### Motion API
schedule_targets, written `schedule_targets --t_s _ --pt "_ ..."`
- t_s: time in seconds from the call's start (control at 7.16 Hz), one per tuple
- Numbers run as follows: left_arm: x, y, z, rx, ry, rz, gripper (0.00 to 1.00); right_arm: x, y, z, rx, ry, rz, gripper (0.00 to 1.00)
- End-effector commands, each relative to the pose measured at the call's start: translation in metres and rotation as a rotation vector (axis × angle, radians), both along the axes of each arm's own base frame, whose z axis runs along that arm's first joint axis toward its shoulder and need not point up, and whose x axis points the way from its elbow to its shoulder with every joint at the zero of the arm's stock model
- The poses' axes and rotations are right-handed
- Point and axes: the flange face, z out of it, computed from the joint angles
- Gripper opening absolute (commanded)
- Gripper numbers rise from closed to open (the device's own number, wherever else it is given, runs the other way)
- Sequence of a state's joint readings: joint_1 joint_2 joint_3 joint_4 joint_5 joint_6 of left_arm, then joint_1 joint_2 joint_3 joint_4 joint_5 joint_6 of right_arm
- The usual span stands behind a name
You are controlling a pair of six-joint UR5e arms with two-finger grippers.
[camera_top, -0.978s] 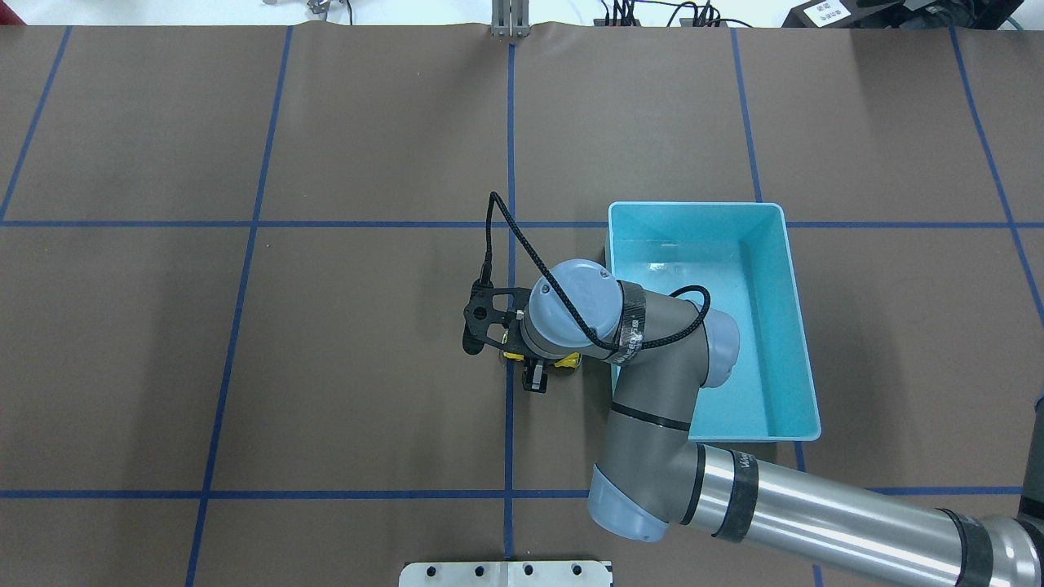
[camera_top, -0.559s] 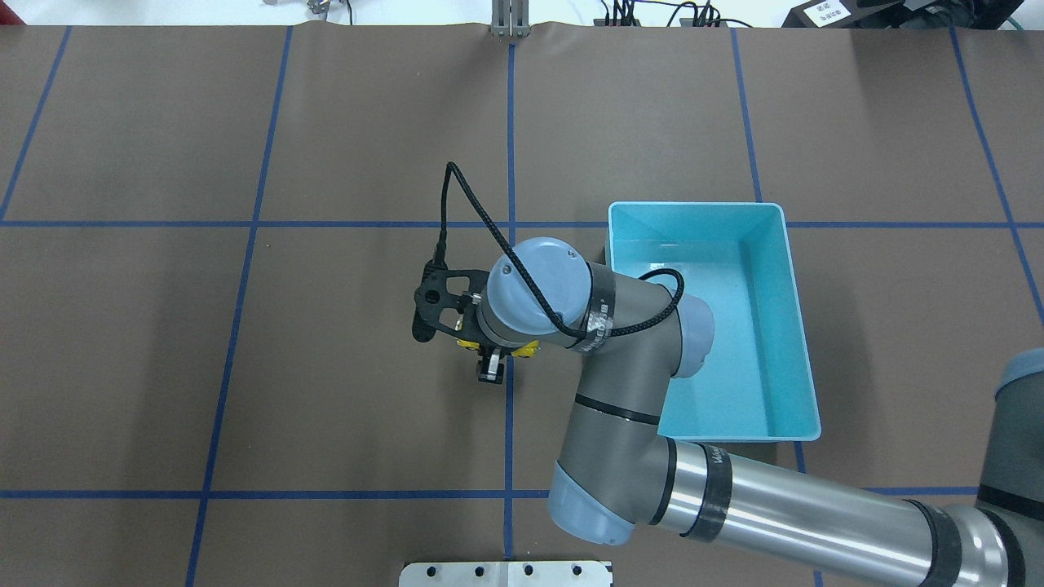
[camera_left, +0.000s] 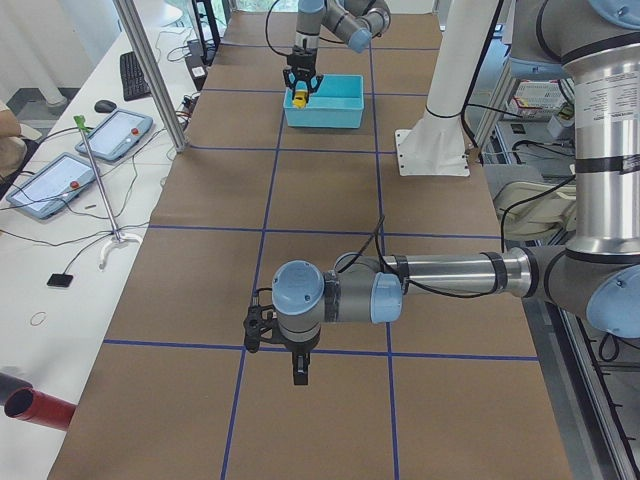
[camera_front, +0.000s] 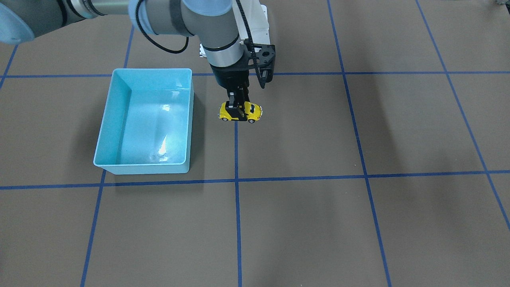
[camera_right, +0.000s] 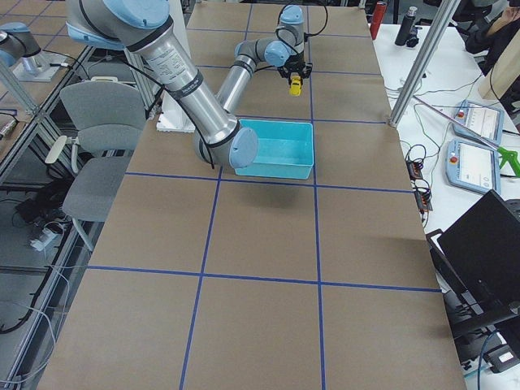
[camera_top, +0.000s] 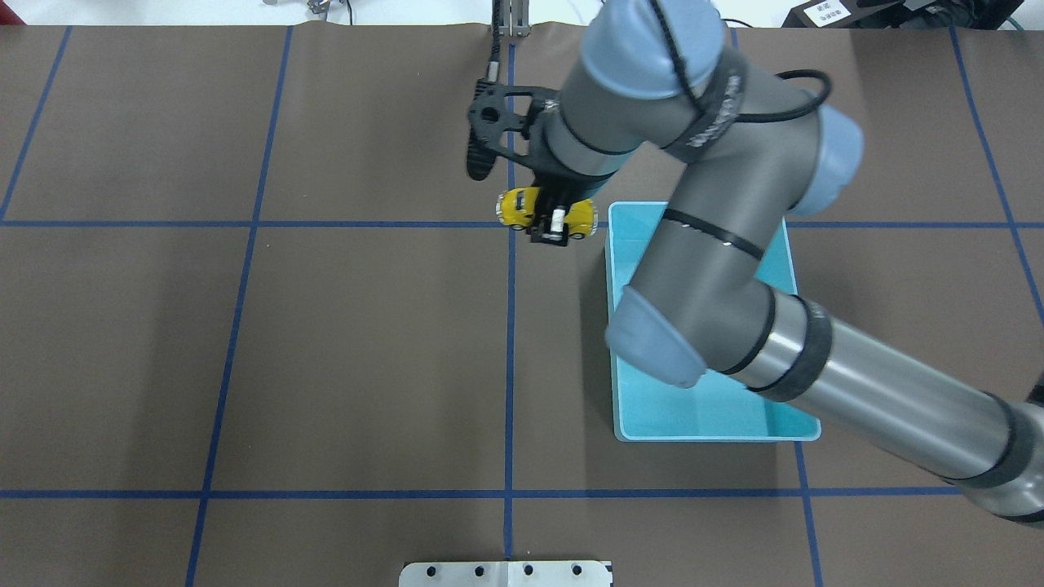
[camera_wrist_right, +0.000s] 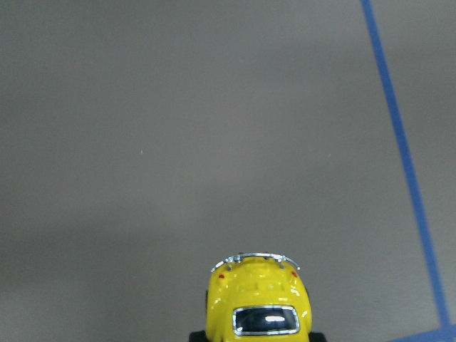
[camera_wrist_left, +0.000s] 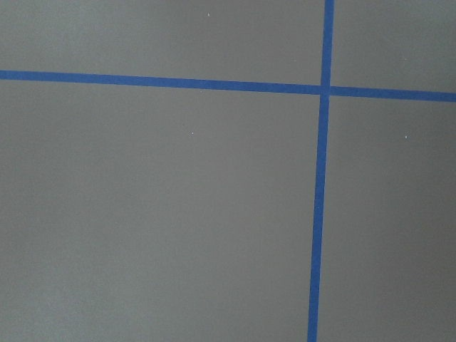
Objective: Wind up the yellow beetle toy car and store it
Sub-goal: 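Lift the car off the table with the right gripper, then carry the car over the blue bin and lower it inside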
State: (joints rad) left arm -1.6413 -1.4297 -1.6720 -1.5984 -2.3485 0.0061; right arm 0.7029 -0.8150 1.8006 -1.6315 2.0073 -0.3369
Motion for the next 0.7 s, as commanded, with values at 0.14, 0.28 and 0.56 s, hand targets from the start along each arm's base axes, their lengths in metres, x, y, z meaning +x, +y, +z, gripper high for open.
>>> schedule_targets --t_s 0.14,0.28,0.56 --pt "0.0 0.0 0.0 0.0 0.0 0.0 1.0 0.089 0.039 0.115 0.07 0.084 -0.1 0.0" --pt "0.0 0.0 0.0 0.0 0.0 0.0 1.0 0.086 0.037 0.149 0.055 0.102 -0.104 0.0" --pt "0.0 0.0 0.0 0.0 0.0 0.0 1.0 0.025 0.031 0.199 0.074 0.091 -0.155 0.0"
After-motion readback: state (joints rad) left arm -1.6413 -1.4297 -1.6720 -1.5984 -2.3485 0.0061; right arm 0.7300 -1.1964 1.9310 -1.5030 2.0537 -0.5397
